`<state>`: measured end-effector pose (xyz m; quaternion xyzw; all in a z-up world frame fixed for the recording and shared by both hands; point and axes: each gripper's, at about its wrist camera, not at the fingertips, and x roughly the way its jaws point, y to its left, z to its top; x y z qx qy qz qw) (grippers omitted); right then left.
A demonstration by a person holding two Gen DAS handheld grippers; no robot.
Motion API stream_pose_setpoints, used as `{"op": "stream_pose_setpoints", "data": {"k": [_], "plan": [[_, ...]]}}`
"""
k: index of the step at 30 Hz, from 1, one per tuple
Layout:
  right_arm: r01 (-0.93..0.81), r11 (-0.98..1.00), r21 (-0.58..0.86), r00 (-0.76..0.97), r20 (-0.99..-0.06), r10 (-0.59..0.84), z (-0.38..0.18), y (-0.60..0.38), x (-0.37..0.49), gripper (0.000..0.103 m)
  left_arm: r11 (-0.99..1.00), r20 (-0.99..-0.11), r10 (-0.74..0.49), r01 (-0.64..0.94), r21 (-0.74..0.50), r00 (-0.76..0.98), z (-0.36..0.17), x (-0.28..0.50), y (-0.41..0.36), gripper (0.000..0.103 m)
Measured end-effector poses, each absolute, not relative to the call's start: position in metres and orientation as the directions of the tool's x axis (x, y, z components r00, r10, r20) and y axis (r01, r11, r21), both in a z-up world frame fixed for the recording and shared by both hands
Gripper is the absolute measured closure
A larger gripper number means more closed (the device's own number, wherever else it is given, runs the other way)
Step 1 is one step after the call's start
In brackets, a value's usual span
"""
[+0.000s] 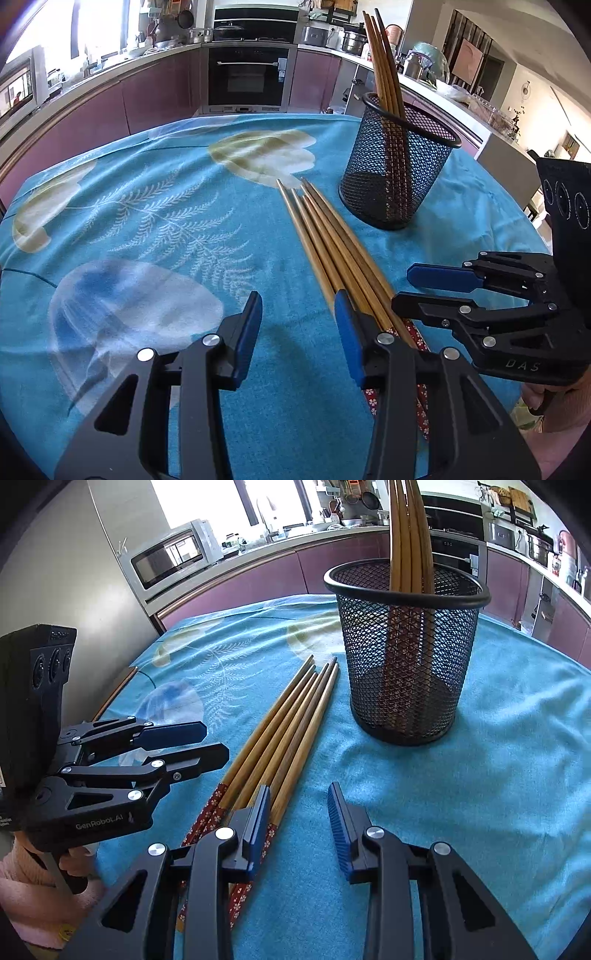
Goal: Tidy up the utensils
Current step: 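Open the right tool and withdraw from the holder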
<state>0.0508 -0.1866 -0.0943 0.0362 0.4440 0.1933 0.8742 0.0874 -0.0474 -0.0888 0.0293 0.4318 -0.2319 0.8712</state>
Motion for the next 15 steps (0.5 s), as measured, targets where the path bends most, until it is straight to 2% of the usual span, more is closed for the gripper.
{"op": "stream_pose_setpoints", "data": {"k": [15], "plan": [[-0.293, 0.944, 0.148, 0.55, -0.782, 0.293, -0.0955, -0.1832, 0.0491, 0.072, 0.887, -0.778, -0.367, 0.444, -0.128, 0.51, -0.0952, 0.0892, -0.0574, 0.061]]}}
